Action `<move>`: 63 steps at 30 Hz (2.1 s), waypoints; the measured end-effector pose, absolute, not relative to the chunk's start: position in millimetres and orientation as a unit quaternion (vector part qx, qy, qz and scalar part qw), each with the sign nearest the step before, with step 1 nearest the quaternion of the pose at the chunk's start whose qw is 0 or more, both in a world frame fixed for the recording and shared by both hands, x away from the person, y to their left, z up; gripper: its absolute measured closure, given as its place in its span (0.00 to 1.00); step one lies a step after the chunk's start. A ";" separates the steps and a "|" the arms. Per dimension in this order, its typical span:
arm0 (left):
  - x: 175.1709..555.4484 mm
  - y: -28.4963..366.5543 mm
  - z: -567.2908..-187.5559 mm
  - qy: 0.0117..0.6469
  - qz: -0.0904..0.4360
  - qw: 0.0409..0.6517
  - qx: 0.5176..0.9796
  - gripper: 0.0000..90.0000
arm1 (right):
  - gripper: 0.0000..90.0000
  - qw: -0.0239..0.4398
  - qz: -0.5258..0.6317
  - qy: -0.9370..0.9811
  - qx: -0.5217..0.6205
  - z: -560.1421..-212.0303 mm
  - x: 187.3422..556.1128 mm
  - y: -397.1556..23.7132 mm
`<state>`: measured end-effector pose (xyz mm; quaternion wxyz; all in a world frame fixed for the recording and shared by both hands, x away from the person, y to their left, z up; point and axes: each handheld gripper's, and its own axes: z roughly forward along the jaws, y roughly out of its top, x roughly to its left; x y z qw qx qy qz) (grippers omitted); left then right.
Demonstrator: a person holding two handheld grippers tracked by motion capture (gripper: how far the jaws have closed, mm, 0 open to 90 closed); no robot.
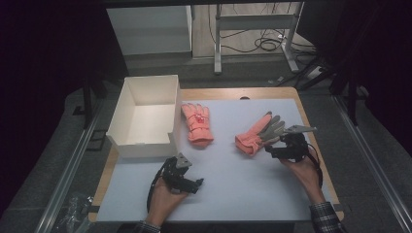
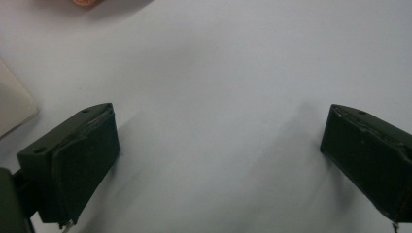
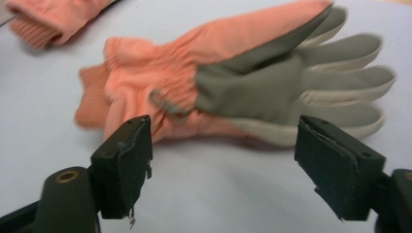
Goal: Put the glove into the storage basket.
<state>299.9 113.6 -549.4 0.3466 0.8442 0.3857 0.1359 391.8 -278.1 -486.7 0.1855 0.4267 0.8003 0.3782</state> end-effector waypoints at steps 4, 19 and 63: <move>299.9 113.7 -549.4 0.386 0.136 0.347 0.844 0.01 | 0.32 0.190 0.385 0.792 0.434 -476.2 404.2 -278.2; 299.6 113.5 -549.5 0.387 0.135 0.347 0.843 0.01 | 0.42 0.159 0.362 0.783 0.480 -490.1 452.6 -272.9; 299.6 113.7 -549.4 0.386 0.135 0.346 0.844 0.01 | 0.97 0.118 0.419 0.813 0.386 -446.9 402.3 -270.8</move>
